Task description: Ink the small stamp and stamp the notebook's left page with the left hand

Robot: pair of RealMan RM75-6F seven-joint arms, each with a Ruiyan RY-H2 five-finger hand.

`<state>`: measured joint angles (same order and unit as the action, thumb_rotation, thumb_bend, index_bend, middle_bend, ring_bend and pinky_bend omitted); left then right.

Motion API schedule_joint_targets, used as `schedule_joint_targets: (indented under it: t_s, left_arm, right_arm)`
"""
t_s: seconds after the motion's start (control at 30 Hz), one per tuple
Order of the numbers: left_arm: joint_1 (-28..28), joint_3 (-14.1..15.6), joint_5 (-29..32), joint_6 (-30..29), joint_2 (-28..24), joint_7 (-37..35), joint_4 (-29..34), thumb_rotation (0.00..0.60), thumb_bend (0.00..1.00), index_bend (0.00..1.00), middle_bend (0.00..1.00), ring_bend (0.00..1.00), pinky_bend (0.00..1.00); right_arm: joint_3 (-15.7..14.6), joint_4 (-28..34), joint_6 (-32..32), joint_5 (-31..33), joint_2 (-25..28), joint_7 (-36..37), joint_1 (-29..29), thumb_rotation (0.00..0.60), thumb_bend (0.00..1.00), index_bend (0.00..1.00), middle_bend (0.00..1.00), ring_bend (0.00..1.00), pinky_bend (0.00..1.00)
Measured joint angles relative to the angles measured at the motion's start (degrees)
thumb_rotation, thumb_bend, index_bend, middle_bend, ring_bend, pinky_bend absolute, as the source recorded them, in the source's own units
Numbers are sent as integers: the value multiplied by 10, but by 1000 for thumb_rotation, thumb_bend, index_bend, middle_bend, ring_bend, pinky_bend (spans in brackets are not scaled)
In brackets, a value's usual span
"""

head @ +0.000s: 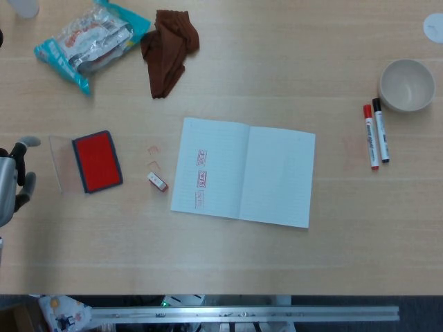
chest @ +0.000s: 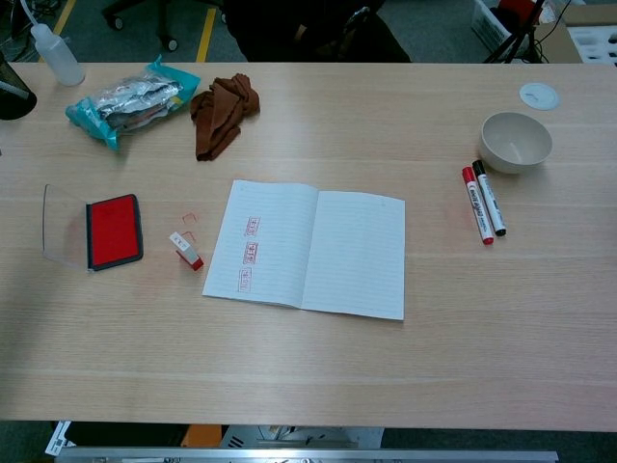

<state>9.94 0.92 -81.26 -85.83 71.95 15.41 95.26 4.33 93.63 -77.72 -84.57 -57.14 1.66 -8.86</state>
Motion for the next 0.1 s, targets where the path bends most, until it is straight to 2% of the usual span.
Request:
schedule_joint_targets:
  t_s: [0.1]
  left_arm:
    - [-3,-2,-2,1,-1,0,1,600,344,310,630,573,883]
  right_arm:
    - [-1,0,-1,-2,-1,-1,-1,600,233,341,459,440,486]
